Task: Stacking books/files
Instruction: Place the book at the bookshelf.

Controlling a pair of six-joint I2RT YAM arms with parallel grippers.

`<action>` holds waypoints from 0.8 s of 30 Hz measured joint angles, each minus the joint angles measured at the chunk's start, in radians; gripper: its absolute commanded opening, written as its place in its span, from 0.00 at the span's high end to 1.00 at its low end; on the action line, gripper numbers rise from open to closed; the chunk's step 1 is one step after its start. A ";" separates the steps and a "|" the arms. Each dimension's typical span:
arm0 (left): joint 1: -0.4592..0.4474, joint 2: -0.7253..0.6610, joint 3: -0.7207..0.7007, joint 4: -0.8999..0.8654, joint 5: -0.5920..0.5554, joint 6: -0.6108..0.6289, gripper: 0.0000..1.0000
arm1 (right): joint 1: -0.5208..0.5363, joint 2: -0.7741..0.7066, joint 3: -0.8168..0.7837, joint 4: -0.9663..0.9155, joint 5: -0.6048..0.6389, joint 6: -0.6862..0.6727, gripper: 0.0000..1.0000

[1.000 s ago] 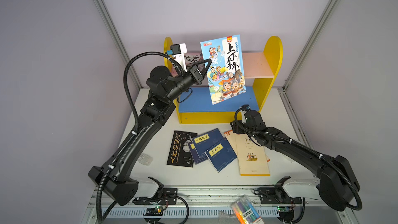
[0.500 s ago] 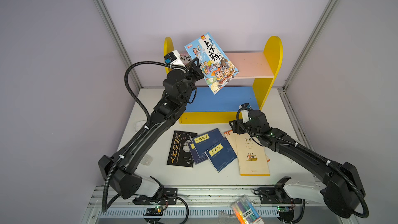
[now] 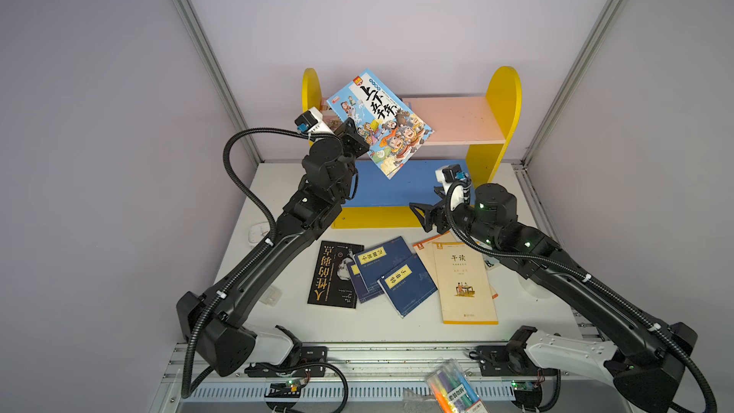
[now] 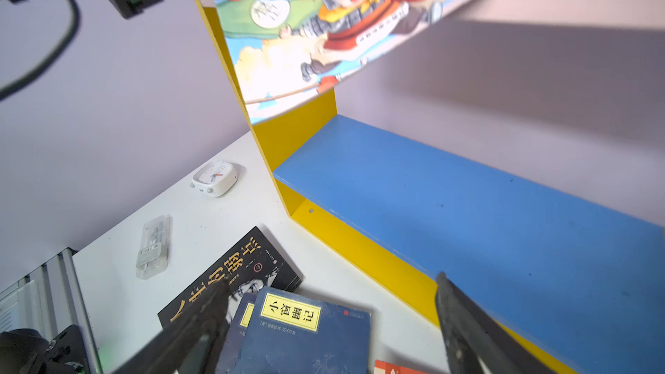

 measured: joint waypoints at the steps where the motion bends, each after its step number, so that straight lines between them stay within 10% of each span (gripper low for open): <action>1: 0.000 0.000 0.000 0.000 -0.003 0.000 1.00 | 0.005 -0.003 0.008 0.005 0.007 -0.021 0.02; 24: 0.005 0.002 -0.003 -0.006 -0.009 -0.011 1.00 | 0.115 0.429 0.462 0.056 0.166 -0.544 0.02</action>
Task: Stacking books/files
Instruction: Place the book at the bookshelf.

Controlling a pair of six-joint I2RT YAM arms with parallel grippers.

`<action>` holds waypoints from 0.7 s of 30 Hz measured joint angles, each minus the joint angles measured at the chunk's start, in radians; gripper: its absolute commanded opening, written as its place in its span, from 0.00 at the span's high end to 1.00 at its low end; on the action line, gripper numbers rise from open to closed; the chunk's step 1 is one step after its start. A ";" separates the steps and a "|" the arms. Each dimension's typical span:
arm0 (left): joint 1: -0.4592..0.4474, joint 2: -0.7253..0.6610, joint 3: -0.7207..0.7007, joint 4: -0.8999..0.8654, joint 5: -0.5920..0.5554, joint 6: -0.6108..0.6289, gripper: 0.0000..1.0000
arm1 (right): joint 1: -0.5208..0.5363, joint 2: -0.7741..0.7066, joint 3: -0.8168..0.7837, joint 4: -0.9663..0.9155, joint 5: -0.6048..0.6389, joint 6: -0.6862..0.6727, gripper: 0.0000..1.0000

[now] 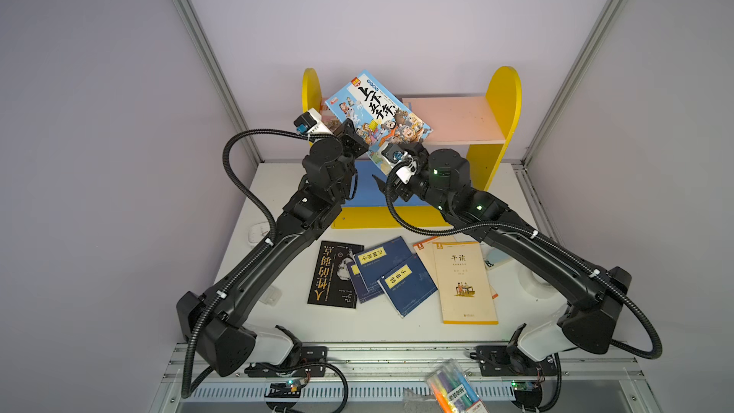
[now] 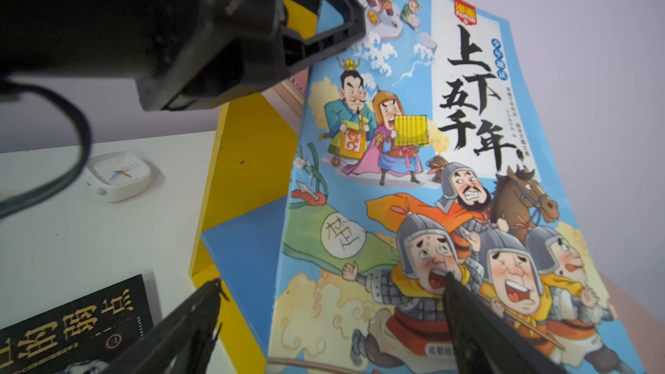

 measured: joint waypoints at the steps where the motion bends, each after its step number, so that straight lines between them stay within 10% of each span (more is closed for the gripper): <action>1: 0.001 -0.001 -0.002 0.000 0.000 0.000 1.00 | 0.001 0.020 0.017 0.004 0.031 0.000 0.02; 21: 0.043 -0.034 -0.068 0.027 0.013 -0.041 0.67 | -0.018 0.095 0.187 -0.034 0.257 -0.024 0.02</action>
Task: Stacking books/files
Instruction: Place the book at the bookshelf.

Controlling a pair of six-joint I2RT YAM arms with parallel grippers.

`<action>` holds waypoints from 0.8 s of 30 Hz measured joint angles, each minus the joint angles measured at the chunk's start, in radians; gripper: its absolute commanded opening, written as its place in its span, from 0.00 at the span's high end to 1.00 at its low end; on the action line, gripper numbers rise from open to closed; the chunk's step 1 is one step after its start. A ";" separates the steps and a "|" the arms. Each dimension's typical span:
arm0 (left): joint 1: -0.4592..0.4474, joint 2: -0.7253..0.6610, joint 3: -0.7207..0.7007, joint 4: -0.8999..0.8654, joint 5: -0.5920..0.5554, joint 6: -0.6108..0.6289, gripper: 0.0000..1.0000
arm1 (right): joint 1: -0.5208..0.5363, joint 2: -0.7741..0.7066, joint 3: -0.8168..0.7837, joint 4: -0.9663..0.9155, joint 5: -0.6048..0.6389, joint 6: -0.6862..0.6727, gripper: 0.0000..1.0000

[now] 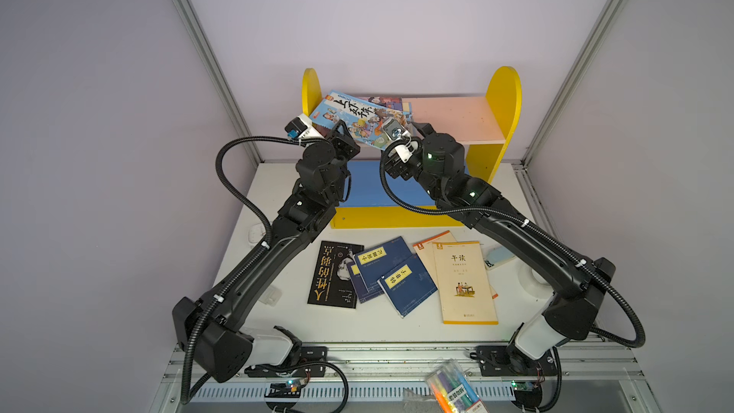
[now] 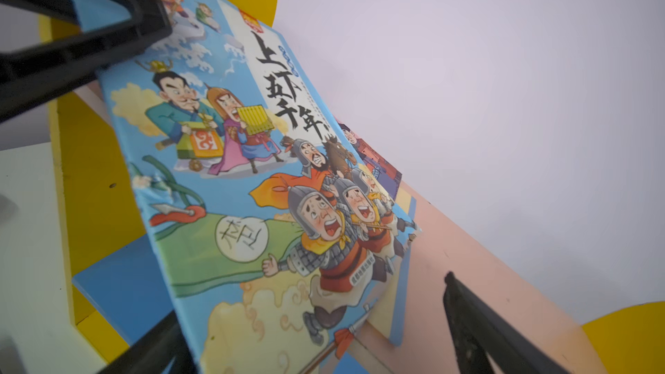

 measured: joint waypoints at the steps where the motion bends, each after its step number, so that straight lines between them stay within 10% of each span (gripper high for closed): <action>1: 0.001 -0.001 -0.003 -0.002 0.006 0.000 0.64 | -0.004 0.006 0.010 -0.010 0.000 0.001 0.02; 13: 0.018 -0.031 -0.026 -0.067 0.115 0.024 0.24 | -0.050 0.019 0.064 -0.150 -0.075 0.063 0.02; 24: 0.081 -0.061 -0.024 -0.156 0.253 0.057 0.14 | -0.092 0.008 0.097 -0.271 -0.333 0.123 0.02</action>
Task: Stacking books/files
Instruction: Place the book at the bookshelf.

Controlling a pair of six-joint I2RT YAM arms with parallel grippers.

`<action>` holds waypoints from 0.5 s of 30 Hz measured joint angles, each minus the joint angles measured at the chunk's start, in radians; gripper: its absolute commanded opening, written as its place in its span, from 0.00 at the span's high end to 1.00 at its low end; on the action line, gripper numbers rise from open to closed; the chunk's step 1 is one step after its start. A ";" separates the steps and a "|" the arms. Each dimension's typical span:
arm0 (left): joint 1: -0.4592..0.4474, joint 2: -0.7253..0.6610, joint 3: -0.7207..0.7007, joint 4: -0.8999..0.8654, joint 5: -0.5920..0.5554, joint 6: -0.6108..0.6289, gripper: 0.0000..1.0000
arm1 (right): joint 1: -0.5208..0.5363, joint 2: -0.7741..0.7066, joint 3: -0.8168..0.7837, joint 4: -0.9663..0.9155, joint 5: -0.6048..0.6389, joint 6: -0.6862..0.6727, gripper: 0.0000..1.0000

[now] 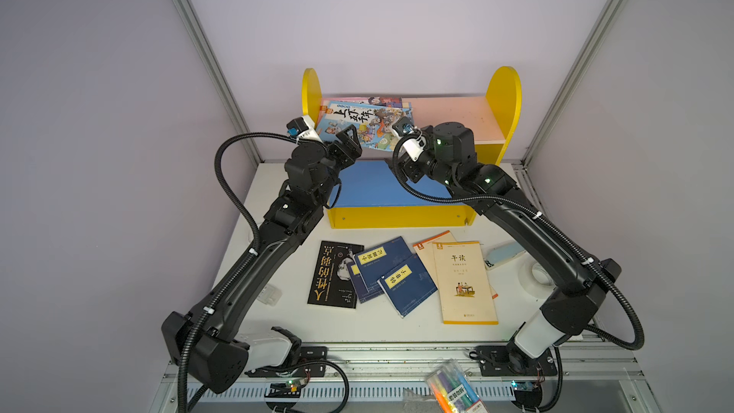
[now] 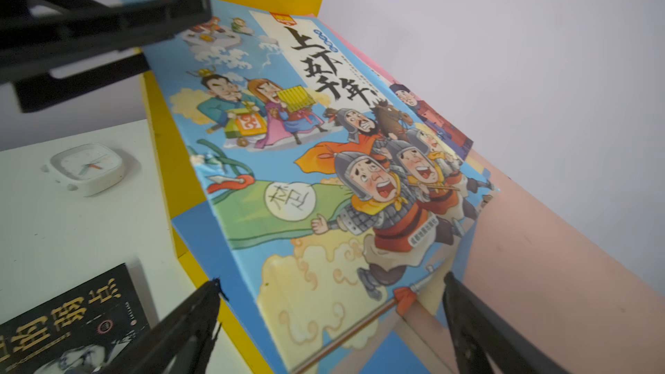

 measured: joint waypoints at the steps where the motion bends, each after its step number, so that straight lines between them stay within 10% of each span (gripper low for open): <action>1: 0.004 -0.002 0.000 -0.003 0.010 0.000 0.13 | -0.001 -0.002 0.001 -0.002 -0.020 0.000 0.02; 15: 0.034 -0.084 -0.033 -0.082 0.090 0.028 0.03 | -0.001 0.061 0.129 -0.002 -0.172 -0.001 0.02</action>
